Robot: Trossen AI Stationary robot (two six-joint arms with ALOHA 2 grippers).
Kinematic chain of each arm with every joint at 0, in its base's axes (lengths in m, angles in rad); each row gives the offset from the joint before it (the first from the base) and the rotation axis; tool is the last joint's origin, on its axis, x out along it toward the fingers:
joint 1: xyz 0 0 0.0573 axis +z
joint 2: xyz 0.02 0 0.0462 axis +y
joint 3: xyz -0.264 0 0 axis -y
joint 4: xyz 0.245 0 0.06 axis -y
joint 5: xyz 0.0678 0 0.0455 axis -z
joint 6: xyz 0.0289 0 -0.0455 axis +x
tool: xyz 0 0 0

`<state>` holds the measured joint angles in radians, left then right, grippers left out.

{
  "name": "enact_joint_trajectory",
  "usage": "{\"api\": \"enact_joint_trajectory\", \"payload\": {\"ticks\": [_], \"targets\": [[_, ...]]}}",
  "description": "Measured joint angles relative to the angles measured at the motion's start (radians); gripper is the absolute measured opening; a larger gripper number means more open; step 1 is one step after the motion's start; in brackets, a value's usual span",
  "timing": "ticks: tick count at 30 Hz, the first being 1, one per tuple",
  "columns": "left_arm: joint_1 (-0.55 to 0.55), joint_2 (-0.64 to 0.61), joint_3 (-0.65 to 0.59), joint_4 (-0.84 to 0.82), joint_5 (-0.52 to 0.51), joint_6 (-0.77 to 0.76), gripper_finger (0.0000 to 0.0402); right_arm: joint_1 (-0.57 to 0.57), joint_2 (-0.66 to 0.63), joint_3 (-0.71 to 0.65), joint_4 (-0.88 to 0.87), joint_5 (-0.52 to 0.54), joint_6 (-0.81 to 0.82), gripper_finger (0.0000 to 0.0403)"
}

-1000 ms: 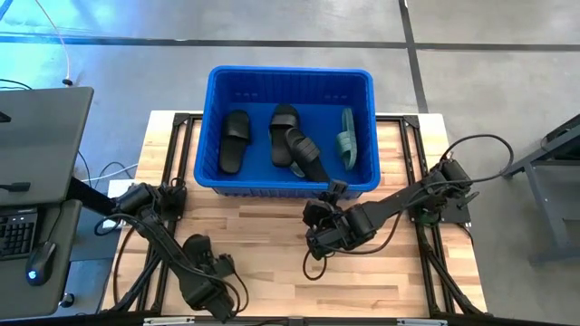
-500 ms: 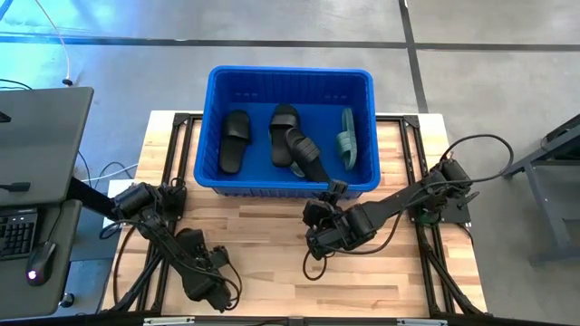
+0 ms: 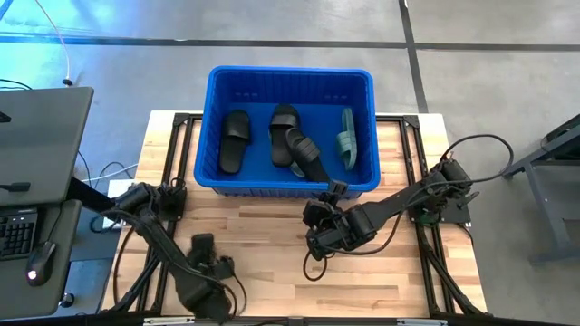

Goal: Pick and place slides into bin
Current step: Put the black slide into the blue bin

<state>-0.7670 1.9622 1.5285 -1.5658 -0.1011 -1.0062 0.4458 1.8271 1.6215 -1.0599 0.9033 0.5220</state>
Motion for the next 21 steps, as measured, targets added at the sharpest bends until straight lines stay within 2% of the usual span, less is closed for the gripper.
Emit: {"api": "enact_joint_trajectory", "payload": {"ticks": [3, 5, 9, 13, 18, 21], "targets": [[0.000, -0.012, 0.128, 0.000, -0.158, 0.067, 0.0009, 0.000, 0.000, 0.000, -0.003, -0.025, 0.039, 0.0129], [0.001, -0.012, 0.211, -0.001, -0.301, 0.144, 0.0012, 0.000, 0.000, 0.000, -0.007, -0.055, 0.066, 0.0129], [0.013, -0.013, 0.348, -0.002, -0.579, 0.358, 0.0005, 0.015, 0.000, 0.000, -0.018, -0.132, 0.115, 0.0129], [0.063, -0.012, 0.457, -0.005, -0.808, 0.574, 0.0008, 0.052, 0.000, 0.000, -0.021, -0.175, 0.154, 0.0129], [0.188, -0.012, 0.591, -0.005, -0.989, 0.843, 0.0004, 0.112, 0.000, 0.000, -0.021, -0.170, 0.154, 0.0129], [0.290, -0.012, 0.663, -0.005, -1.058, 0.974, 0.0004, 0.145, 0.000, 0.000, -0.021, -0.168, 0.154, 0.0129]]}}
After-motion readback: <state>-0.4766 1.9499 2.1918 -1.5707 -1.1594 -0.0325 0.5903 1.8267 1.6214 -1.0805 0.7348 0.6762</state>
